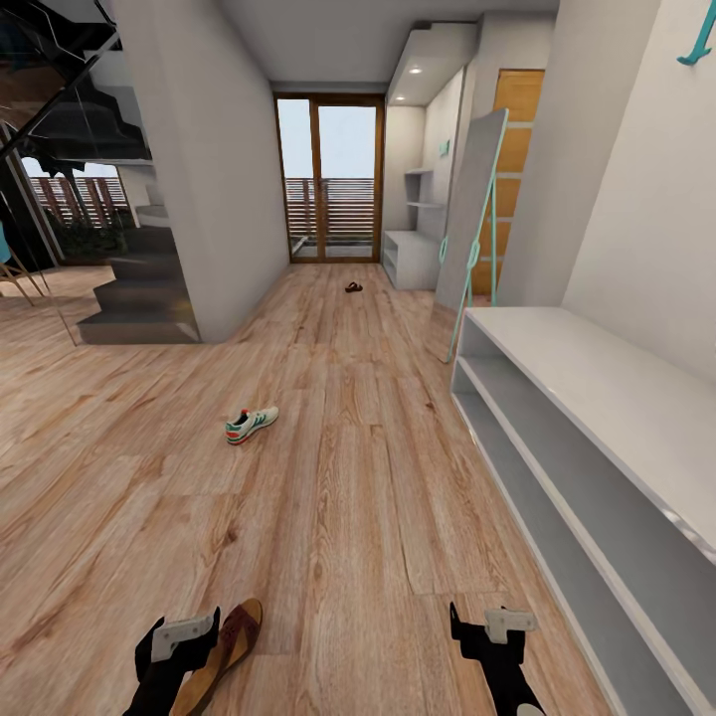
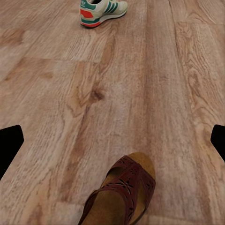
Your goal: Pick up the two gym shoes and the two sandals from the corridor floor and place them onto the hallstand (shoe rack) in the corridor, making sure they are on the rack and not on the floor. Arrange them so the two gym shoes are next to each other and the two sandals are next to each other.
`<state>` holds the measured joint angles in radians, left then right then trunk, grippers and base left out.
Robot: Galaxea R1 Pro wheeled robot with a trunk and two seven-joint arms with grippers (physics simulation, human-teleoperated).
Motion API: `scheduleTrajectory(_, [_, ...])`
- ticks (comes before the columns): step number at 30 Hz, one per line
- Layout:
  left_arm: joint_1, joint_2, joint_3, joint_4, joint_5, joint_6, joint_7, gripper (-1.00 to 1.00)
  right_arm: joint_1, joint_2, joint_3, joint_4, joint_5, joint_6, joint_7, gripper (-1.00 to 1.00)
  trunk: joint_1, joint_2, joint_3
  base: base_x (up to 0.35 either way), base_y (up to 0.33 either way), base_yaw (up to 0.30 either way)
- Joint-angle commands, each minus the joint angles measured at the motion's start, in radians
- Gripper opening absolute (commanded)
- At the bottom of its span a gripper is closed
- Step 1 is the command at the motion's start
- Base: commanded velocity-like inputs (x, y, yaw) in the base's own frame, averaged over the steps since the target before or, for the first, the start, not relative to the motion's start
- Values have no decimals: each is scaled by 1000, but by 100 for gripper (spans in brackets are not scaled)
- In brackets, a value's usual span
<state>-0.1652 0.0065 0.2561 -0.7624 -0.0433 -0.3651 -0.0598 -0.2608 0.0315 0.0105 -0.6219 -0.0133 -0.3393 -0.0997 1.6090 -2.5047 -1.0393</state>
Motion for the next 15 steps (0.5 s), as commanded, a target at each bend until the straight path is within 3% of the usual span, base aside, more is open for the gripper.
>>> scheduleTrajectory(1, [0,0,0,0,0,0,0,100,0,0,0,0,0,0,0,100,0,0,0,0,0,0])
scheduleTrajectory(15, [0,0,-3,0,-1,0,-1,100,0,-1,-1,-1,-3,-1,0,100,0,0,0,0,0,0])
